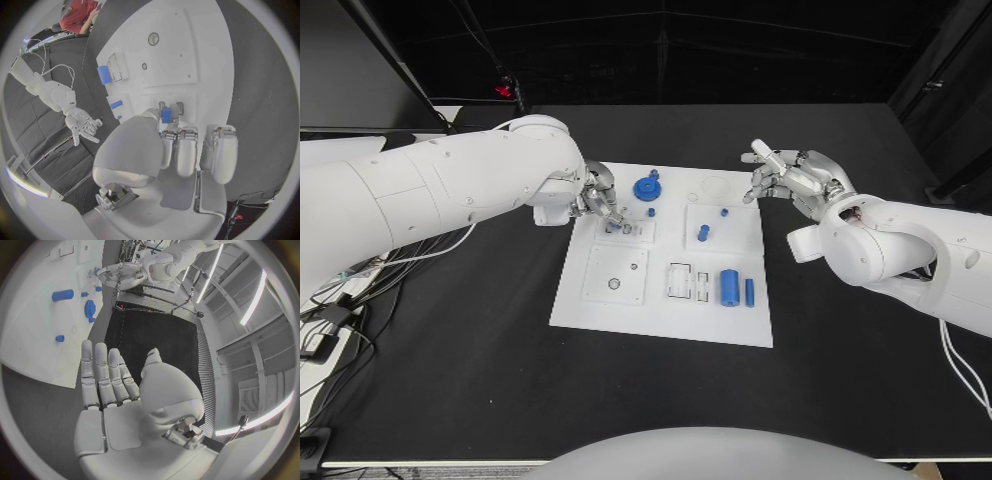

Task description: Assemble the parts on the task board

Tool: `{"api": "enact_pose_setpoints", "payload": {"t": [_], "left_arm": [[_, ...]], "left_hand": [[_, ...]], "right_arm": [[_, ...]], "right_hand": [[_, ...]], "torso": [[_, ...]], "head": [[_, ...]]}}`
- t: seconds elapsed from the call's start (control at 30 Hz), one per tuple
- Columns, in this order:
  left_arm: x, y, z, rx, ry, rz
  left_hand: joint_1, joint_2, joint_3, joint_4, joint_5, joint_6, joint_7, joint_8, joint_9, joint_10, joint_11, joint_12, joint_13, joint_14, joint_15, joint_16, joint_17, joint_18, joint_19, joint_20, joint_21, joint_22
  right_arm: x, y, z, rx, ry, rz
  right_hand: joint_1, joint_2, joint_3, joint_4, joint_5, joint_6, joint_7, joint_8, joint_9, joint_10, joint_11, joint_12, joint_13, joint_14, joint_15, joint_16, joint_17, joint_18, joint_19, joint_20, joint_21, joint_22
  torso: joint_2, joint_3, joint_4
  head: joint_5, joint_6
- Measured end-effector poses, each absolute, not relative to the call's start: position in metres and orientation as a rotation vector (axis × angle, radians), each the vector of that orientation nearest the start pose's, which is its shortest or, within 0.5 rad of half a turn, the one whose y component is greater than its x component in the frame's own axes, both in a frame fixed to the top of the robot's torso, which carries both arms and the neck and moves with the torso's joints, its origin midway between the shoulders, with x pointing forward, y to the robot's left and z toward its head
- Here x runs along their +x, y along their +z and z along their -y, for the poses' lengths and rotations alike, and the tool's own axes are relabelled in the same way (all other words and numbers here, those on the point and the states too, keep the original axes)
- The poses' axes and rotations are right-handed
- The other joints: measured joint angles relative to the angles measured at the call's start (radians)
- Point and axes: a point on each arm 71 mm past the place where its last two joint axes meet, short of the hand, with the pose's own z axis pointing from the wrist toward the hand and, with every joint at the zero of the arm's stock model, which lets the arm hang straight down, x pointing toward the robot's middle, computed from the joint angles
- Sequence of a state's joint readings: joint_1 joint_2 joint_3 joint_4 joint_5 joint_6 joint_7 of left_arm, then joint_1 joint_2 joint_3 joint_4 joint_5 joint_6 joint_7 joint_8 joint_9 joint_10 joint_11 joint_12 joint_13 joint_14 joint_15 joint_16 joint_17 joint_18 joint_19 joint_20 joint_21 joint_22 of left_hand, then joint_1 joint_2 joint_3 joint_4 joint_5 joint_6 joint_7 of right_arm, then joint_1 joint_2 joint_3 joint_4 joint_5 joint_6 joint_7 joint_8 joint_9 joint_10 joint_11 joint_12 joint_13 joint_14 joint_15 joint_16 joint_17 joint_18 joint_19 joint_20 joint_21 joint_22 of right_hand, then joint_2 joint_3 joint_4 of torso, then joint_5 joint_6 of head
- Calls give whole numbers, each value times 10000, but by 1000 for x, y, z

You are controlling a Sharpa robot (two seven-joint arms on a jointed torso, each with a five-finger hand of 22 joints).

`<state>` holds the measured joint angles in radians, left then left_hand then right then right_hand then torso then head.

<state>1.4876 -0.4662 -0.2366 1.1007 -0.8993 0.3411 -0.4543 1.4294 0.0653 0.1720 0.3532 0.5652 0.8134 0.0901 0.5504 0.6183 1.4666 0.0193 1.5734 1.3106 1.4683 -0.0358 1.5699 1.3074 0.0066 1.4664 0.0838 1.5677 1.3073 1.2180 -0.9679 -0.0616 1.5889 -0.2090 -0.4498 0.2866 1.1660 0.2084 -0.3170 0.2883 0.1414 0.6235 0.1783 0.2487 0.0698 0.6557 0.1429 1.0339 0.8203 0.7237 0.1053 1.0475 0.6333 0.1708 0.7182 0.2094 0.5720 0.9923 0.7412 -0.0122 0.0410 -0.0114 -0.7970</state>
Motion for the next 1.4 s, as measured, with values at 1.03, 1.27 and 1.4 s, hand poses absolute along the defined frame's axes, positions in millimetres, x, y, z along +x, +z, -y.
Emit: {"api": "enact_pose_setpoints", "payload": {"t": [1.03, 1.27, 1.4], "left_arm": [[563, -168, -135, -237, -3552, -24305], [564, -168, -133, -234, -3456, -24351], [564, -168, -133, -239, -3399, -24393]], "left_hand": [[-527, 204, 303, 22, -200, 0, 1, -57, 143, -2, 2, 18, -26, 0, 1, 0, 0, 0, 0, 0, 0, 8], [-566, 164, 311, 15, -222, 15, 17, -56, 153, -2, 2, 18, -25, 0, 1, 0, 0, 0, 0, 0, 0, 7], [-589, 141, 326, 0, -236, 16, 17, -56, 149, -2, 2, 18, -26, 0, 1, 0, 0, 0, 0, 0, 0, 7]], "right_arm": [[477, -175, 257, 9913, 12610, -14535], [477, -175, 257, 9910, 12614, -14534], [477, -175, 257, 9909, 12617, -14534]], "right_hand": [[0, -1, 0, 0, 0, -31, -32, 0, 0, 0, 0, 0, -14, 1, 0, 0, -12, -1, 0, -1, 0, -8], [-40, 40, 0, 0, 48, -32, -32, 0, 0, 0, 0, 0, -33, 1, -1, 0, -36, 0, 1, 0, -36, -8], [-40, 40, 0, 0, 48, -31, -32, 0, 0, 0, 0, 0, -35, 0, 0, 0, -36, 0, 1, 0, -38, -7]], "torso": [[0, -4, -22], [0, -3, -22], [-2, -3, -22]], "head": [[3, -93], [21, -102], [21, -107]]}}
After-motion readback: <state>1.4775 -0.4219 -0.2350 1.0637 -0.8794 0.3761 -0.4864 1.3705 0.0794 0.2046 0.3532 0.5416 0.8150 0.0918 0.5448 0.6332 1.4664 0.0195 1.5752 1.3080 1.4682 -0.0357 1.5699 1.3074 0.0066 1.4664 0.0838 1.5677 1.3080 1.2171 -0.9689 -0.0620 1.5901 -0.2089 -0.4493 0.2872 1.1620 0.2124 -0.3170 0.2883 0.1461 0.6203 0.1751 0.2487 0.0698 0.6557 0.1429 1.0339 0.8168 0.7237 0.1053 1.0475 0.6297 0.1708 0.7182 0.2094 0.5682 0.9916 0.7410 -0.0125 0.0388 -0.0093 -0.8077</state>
